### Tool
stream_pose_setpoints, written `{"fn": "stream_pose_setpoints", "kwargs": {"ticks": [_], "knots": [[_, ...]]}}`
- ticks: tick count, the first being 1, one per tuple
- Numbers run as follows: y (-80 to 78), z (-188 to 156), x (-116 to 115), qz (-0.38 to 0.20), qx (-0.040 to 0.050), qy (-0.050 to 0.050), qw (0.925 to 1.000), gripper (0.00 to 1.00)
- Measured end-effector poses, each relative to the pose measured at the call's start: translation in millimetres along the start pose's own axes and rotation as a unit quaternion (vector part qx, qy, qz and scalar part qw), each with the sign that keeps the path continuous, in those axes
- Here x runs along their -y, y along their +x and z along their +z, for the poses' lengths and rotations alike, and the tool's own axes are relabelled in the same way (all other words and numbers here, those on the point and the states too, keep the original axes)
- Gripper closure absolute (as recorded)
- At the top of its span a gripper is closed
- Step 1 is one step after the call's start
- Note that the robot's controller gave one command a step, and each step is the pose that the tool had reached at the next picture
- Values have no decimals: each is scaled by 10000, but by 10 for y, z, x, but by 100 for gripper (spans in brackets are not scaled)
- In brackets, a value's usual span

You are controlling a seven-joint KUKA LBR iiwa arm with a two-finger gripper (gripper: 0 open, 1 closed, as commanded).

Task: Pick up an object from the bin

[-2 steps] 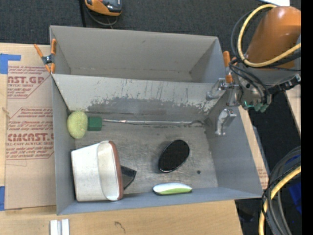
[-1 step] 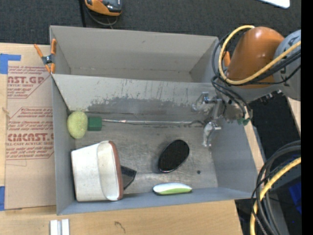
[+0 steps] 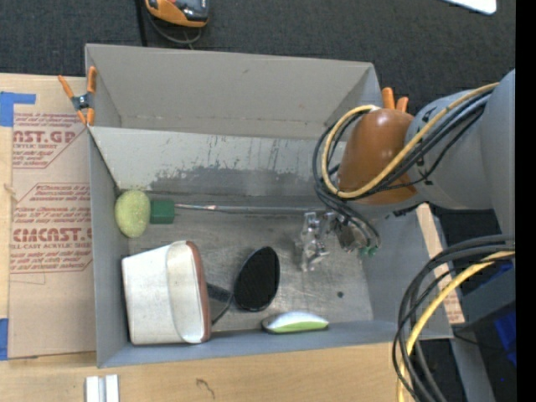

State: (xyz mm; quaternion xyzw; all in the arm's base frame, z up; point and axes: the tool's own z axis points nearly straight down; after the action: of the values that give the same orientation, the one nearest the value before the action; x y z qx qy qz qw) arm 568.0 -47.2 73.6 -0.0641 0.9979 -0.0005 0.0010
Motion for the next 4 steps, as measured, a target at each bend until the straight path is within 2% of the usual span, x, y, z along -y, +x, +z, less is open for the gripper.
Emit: {"fn": "stream_pose_setpoints", "kwargs": {"ticks": [1, 2, 3, 4], "knots": [[10, 20, -5, -2, -6, -1, 10000, 0], [7, 19, -6, 0, 1, -1, 10000, 0], [142, 7, -203, -237, 63, 30, 9997, 0], [419, -232, -508, -1313, -20, -19, 9913, 0]]}}
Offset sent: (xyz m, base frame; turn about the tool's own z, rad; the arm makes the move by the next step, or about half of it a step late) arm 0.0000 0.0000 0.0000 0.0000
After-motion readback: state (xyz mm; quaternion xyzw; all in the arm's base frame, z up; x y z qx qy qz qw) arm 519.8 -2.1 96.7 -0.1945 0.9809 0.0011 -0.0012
